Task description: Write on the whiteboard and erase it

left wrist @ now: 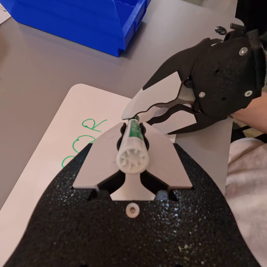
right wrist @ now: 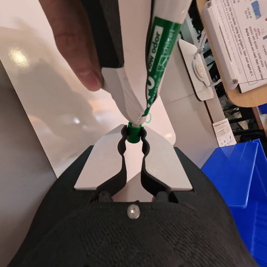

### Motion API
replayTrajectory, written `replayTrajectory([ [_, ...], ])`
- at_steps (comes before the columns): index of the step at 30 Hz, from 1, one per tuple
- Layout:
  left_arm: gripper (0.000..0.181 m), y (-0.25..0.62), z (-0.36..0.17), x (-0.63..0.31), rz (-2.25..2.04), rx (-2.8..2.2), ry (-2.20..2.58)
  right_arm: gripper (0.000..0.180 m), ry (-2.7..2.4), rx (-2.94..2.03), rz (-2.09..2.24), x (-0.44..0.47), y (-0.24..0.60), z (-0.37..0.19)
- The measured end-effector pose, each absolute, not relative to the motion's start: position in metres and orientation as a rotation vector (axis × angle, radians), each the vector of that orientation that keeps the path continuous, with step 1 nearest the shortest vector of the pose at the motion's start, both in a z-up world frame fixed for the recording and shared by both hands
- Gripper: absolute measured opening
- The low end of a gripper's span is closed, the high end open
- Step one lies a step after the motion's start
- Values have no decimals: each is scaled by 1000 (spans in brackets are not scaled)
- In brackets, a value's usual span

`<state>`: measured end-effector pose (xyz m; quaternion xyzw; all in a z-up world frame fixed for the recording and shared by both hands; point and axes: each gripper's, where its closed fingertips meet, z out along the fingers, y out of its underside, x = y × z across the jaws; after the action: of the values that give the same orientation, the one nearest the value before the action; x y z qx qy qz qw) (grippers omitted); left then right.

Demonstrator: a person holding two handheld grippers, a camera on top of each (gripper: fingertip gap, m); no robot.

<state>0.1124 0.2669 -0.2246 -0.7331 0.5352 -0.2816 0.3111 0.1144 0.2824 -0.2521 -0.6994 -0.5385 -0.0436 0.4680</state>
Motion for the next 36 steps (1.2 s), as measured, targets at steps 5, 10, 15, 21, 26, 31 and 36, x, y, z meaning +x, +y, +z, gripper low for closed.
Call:
replayTrajectory([
  [5, 20, 268, -219, 113, -874, -1901, 1323, 19, -1324, -1743, -118, 122, 284, -252],
  [10, 19, 269, -213, 110, -955, -1878, 1280, 19, -1327, -1709, -121, 116, 284, -250],
  [15, 29, 267, -213, 106, -955, -1879, 1295, 19, -1310, -1701, -112, 115, 285, -250],
  [21, 29, 263, -217, 106, -925, -1861, 1326, 19, -1304, -1715, -129, 120, 286, -250],
  [26, 29, 267, -207, 108, -962, -1824, 1250, 19, -1305, -1718, -112, 118, 285, -250],
  [31, 27, 267, -208, 105, -929, -1817, 1268, 19, -1307, -1719, -131, 120, 286, -250],
  [36, 20, 268, -205, 105, -881, -1797, 1284, 19, -1252, -1678, -76, 116, 283, -239],
])
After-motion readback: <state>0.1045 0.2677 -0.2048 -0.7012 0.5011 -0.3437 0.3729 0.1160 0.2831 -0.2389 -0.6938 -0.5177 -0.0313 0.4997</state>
